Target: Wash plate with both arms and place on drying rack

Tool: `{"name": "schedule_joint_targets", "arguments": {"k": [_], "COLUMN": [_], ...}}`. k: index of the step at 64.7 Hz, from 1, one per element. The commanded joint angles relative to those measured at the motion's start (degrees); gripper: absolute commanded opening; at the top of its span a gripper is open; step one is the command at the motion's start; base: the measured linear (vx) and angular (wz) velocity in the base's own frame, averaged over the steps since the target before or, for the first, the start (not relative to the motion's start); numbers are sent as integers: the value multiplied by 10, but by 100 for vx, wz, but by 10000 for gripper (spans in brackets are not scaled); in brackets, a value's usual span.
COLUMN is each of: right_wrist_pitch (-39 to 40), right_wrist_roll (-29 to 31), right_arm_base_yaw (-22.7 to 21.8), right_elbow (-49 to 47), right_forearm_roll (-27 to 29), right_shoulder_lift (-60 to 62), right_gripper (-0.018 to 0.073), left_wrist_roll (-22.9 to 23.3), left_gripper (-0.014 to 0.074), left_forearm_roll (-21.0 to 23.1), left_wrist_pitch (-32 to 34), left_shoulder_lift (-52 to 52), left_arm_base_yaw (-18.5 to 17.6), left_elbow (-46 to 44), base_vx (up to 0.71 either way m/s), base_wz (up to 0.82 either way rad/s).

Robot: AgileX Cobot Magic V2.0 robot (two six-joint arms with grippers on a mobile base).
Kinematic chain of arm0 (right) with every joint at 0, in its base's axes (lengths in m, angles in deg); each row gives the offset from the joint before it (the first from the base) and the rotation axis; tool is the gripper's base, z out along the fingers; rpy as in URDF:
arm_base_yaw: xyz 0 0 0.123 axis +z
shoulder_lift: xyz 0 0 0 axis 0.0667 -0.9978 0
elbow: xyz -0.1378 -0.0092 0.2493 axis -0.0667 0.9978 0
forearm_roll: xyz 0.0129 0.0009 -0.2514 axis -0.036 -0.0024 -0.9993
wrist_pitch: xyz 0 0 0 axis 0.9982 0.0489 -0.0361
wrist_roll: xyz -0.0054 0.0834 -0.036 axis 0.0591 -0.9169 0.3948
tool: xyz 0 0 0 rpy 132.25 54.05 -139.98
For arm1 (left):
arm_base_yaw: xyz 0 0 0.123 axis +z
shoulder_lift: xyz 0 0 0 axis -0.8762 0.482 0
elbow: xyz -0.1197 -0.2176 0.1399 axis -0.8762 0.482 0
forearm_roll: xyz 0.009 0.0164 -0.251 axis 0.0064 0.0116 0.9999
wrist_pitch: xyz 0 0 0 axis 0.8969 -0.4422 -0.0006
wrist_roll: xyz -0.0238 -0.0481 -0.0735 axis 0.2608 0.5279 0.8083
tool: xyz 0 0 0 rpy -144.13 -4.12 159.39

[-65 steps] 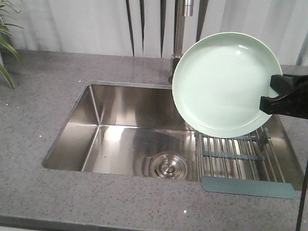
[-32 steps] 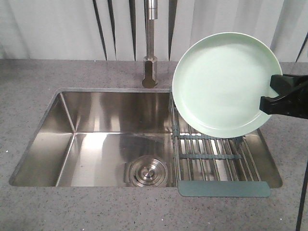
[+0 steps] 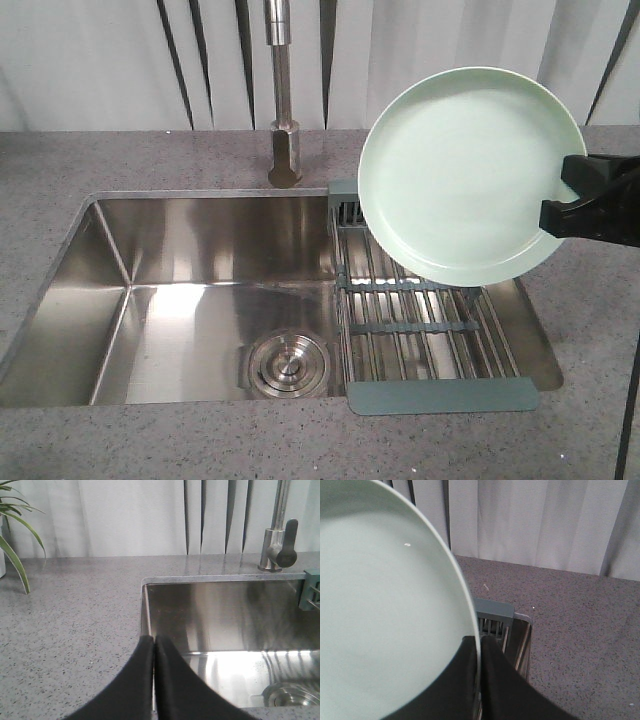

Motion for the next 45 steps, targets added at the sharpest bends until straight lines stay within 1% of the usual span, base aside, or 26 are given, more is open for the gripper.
{"name": "schedule_joint_targets", "arguments": {"k": [1,45], "right_wrist_pitch": [42,42], "right_wrist_roll": [4,4], "right_arm_base_yaw": [-2,-2], "right_elbow": [-16,-16], "right_forearm_roll": [5,5], "right_shoulder_lift": [10,10], "right_gripper": [-5,-5], "left_wrist_roll": [6,6], "left_gripper": [-6,-6], "left_forearm_roll": [4,4], "left_wrist_pitch": [42,42], "left_shoulder_lift": [-9,-9], "left_arm_base_yaw": [0,0], "left_elbow": [9,9], "base_vx": [1,1], "base_wz": [-3,-1]}}
